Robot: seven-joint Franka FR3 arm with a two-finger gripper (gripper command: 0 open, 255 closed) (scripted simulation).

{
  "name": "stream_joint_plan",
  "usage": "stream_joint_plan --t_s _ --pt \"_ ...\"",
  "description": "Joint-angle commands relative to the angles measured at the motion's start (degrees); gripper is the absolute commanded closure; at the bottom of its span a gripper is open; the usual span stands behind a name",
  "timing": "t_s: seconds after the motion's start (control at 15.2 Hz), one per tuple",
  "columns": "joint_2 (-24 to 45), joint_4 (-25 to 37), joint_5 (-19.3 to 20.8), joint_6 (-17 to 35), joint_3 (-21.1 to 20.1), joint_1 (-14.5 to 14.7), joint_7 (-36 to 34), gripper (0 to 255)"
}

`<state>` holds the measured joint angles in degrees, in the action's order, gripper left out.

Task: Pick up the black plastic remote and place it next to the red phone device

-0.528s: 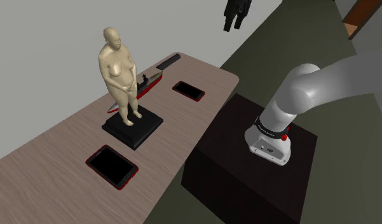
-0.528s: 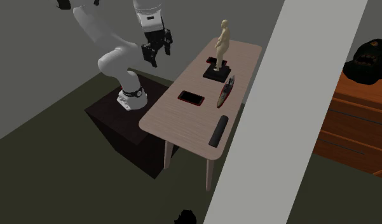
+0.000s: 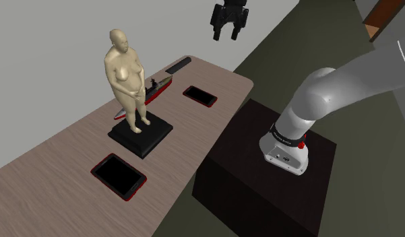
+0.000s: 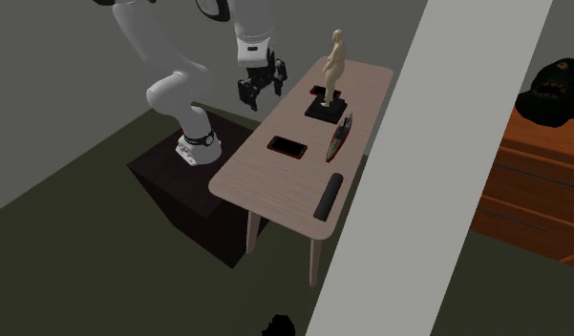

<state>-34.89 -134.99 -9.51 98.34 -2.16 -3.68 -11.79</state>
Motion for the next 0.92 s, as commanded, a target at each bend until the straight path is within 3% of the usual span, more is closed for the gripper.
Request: stream_joint_plan --t_s 0.0,0.46,0.86 --pt "4.68 1.52 -1.26 3.16 -1.58 -0.93 -5.41 0" --pt "19.39 7.25 -3.55 12.18 -5.54 -3.54 -23.08 0" --pt "32.20 14.07 -3.65 18.28 -6.58 -5.24 -37.37 0"
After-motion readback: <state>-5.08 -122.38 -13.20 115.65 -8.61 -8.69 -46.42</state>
